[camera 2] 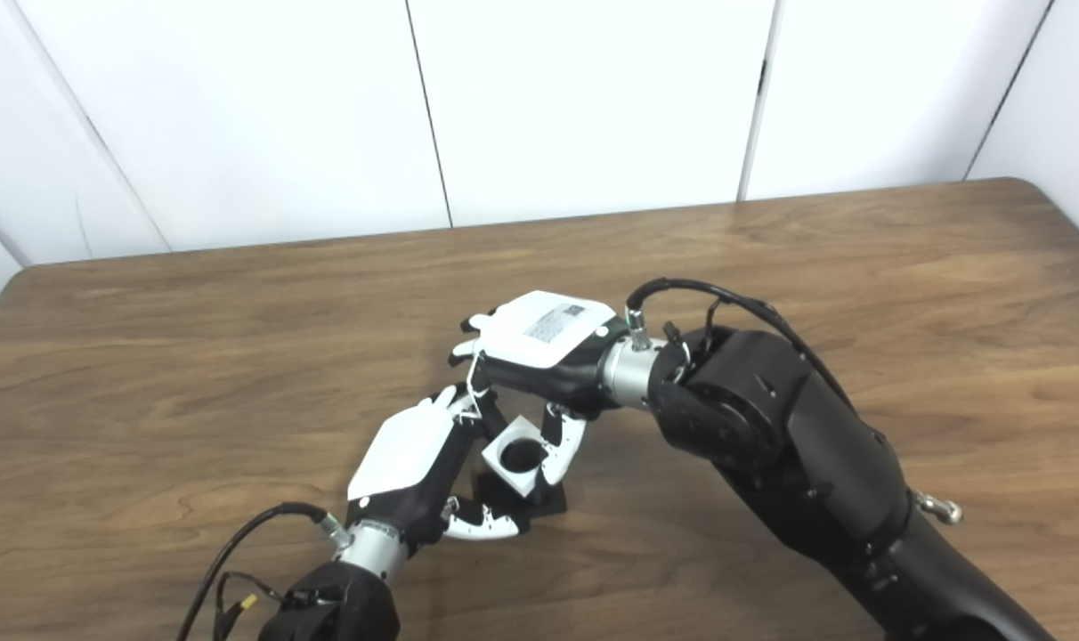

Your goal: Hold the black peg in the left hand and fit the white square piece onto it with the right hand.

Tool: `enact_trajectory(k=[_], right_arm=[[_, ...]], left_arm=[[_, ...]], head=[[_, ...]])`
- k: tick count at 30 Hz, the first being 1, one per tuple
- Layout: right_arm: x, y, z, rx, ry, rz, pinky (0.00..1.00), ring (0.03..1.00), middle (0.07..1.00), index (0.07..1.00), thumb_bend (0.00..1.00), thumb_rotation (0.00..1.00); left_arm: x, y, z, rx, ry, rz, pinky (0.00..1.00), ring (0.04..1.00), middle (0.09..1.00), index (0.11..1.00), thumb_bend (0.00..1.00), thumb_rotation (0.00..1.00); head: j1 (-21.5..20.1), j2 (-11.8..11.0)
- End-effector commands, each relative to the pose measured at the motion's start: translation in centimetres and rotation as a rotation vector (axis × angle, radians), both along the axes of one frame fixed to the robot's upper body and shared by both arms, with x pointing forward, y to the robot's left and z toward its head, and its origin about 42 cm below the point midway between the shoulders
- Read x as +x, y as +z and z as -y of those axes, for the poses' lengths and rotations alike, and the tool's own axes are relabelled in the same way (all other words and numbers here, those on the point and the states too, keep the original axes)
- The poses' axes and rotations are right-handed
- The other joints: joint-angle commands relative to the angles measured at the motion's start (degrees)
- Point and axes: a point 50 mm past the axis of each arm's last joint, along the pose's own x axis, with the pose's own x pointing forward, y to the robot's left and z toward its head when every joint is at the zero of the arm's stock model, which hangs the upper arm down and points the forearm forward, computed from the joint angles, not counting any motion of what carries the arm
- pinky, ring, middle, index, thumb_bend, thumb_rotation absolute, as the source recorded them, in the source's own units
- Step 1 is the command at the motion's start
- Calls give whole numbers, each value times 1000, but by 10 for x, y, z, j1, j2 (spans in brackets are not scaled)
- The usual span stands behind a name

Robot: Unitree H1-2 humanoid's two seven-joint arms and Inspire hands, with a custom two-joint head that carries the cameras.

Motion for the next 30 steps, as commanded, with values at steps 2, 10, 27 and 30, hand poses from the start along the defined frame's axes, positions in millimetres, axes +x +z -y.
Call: enact_trajectory(k=[2,10,27,30], right_arm=[[4,14,-2,22,11,58,1000,1000,921,490,525,145],[9,13,4,12,-7,56,1000,1000,914,490,525,144],[13,9,11,3,-37,35,1000,1000,918,490,525,144],[14,8,12,7,-37,37,1000,1000,916,490,525,144]], left_arm=[[2,8,6,2,-13,29,1000,1000,935,493,518,67],[1,10,6,1,-11,31,1000,1000,936,493,518,67],[2,10,4,8,-11,40,1000,1000,936,492,519,68],[2,11,4,11,-10,39,1000,1000,937,492,518,68]], head=[[1,1],[0,3],[-3,6],[-3,7]])
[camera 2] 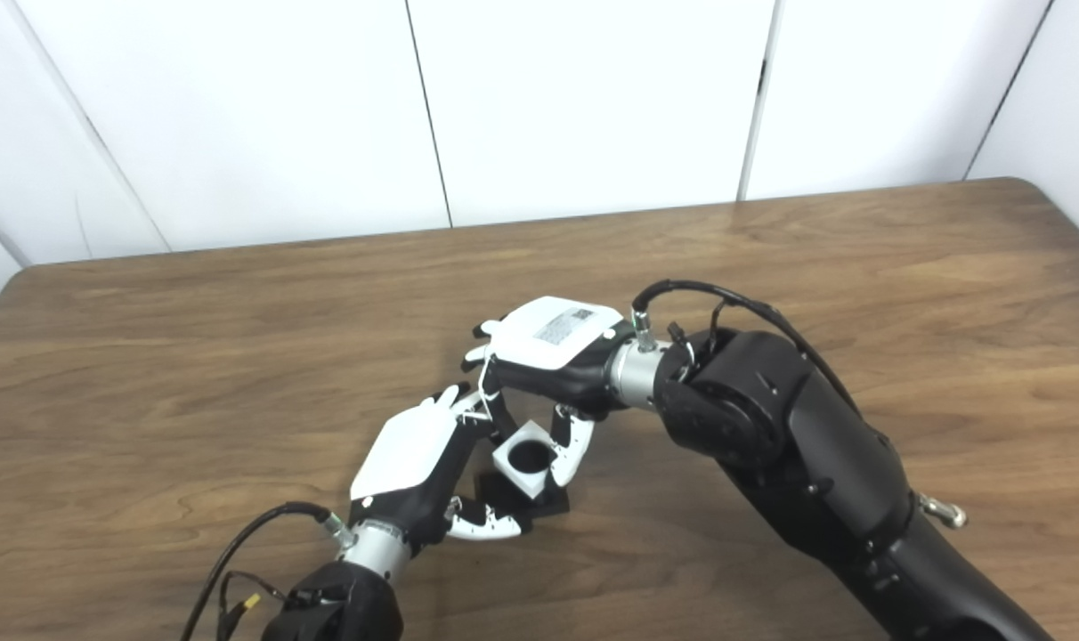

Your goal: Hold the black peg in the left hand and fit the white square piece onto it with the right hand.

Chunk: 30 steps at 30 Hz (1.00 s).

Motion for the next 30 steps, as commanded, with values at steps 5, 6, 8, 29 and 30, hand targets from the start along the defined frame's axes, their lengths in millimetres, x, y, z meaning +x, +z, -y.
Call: enact_trajectory(k=[5,6,8,29,30], right_arm=[[8,14,5,18,-19,66,1000,1000,917,491,525,144],[9,13,5,19,-20,66,1000,1000,916,491,525,144],[9,10,4,14,-20,73,1000,1000,915,491,525,144],[10,4,3,17,-48,52,997,1000,929,666,951,364],[11,4,3,17,-48,51,999,1000,930,668,961,379]], left_arm=[[3,11,1,4,-7,39,997,1000,936,492,519,69],[3,11,0,2,-7,38,998,1000,937,492,519,69],[3,11,-1,8,-9,39,988,1000,937,492,518,69],[0,11,-6,27,-14,39,975,1000,931,491,519,71],[0,10,-6,27,-15,38,976,1000,931,491,519,71]], head=[[2,0],[2,0],[0,-1],[0,4],[0,4]])
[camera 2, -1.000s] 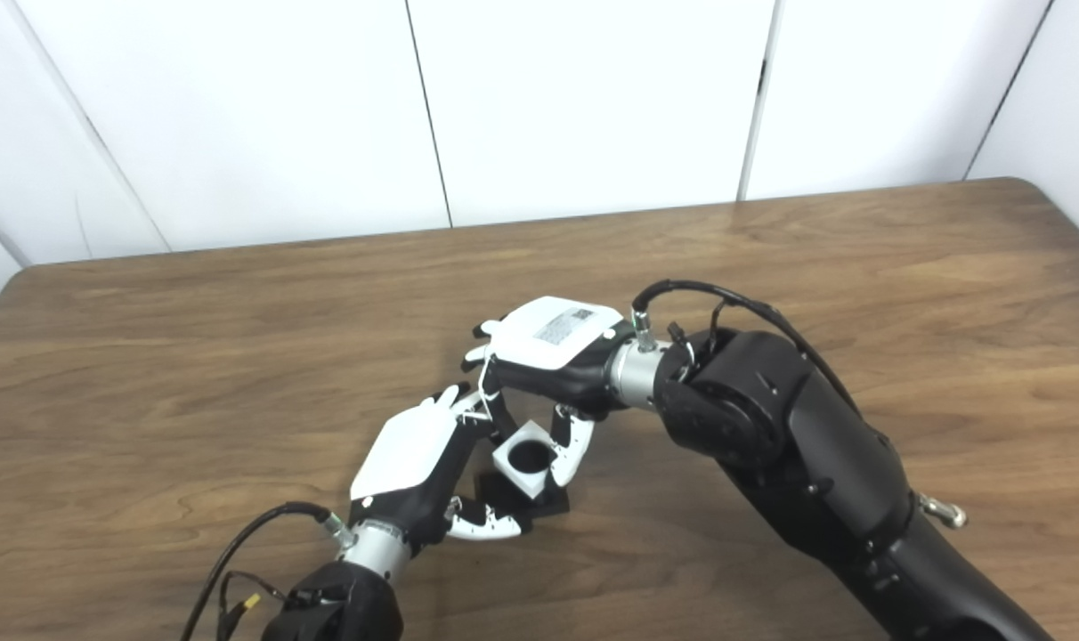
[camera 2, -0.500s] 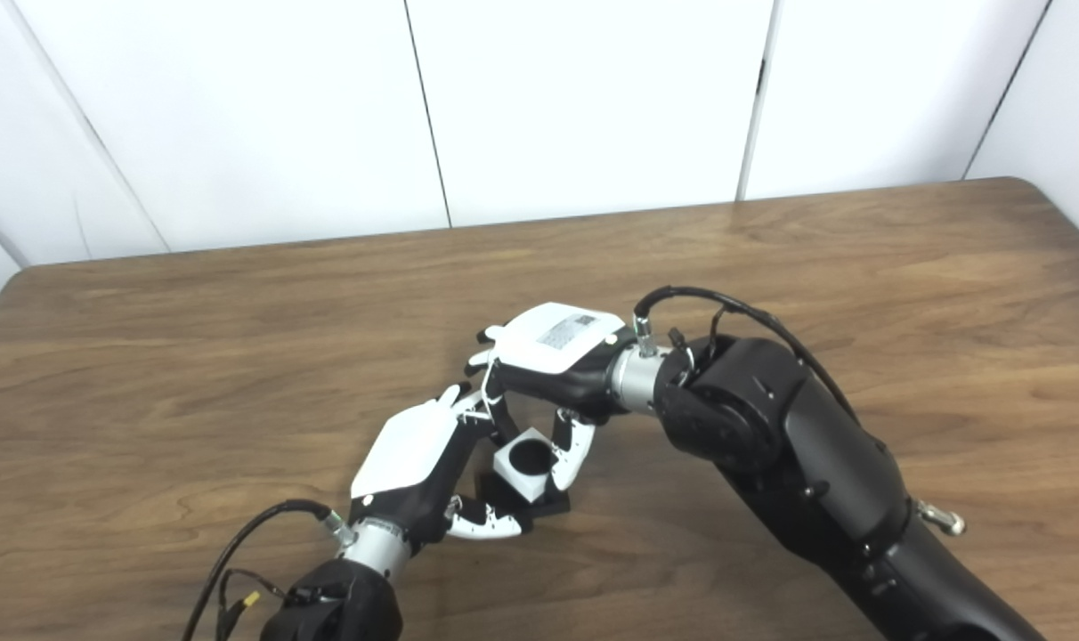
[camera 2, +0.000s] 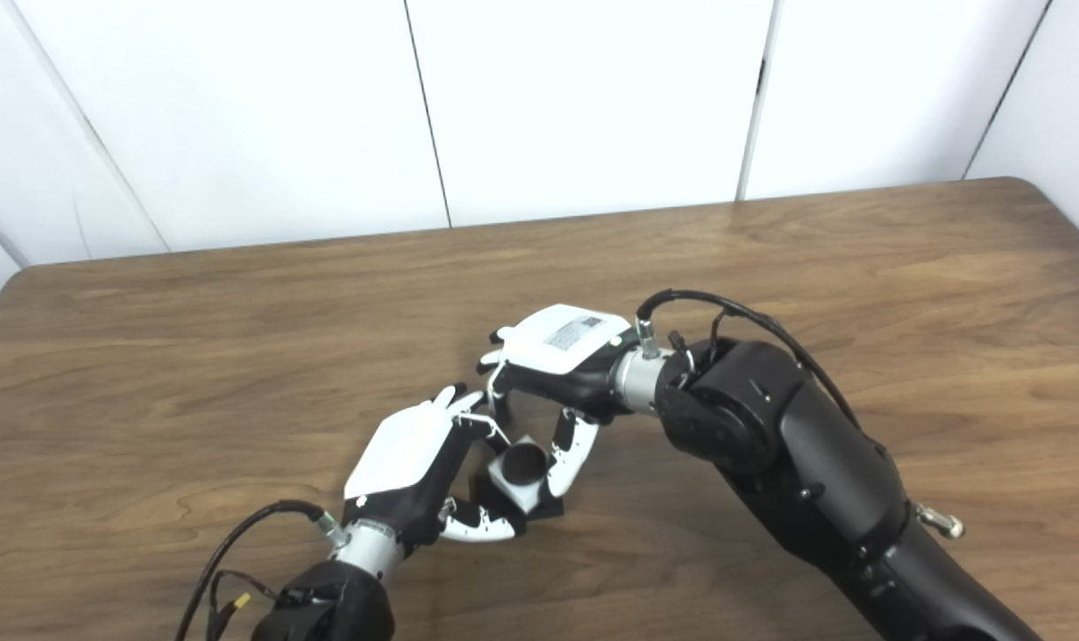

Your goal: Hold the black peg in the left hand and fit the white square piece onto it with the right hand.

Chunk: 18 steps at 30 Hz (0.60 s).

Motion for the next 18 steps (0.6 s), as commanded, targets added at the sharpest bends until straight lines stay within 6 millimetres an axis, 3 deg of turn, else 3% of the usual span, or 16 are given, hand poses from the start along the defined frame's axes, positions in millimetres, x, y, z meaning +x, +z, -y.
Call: enact_trajectory(k=[1,11,14,18], right_arm=[[4,19,-1,32,2,67,998,1000,931,670,974,401],[4,20,1,34,-3,64,995,1000,935,660,984,425],[4,20,1,36,-9,62,997,1000,935,657,981,422],[4,20,2,40,-12,62,1000,1000,933,652,980,423]], left_arm=[[1,8,0,9,-7,39,981,1000,931,491,519,71],[1,8,0,23,-8,32,978,1000,933,494,519,73],[1,8,0,25,-8,32,973,1000,932,636,716,159],[1,8,0,27,-7,29,975,1000,931,698,760,187]], head=[[1,1],[0,2],[1,2],[2,2]])
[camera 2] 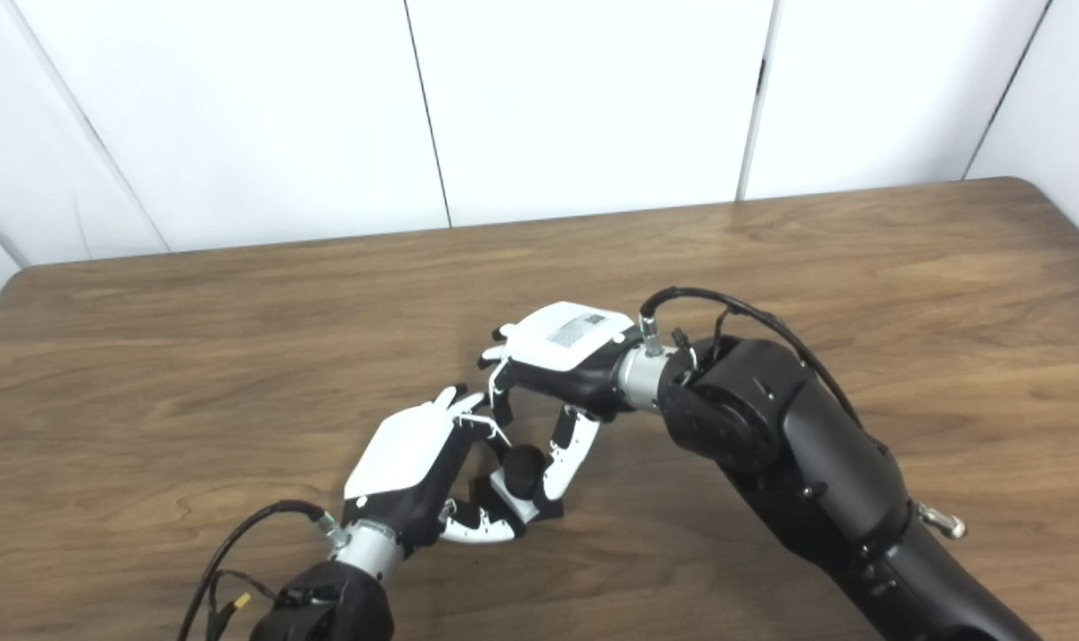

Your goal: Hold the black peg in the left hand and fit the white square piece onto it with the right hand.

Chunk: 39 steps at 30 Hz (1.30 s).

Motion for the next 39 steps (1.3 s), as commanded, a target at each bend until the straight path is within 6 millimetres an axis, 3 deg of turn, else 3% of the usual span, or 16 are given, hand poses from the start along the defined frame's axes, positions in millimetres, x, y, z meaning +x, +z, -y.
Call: enact_trajectory(k=[1,23,39], right_arm=[[3,19,0,34,-4,63,1000,1000,933,651,980,423],[7,22,3,41,-25,68,1000,1000,937,652,969,401],[8,30,22,79,-62,82,1000,1000,921,636,978,389]], left_arm=[[3,10,1,3,2,47,975,1000,932,708,763,194],[4,21,-5,32,9,-1,1000,1000,959,800,840,287],[7,40,-34,76,39,-45,995,1000,961,824,876,297]], head=[[1,1],[3,-2],[-5,-4]])
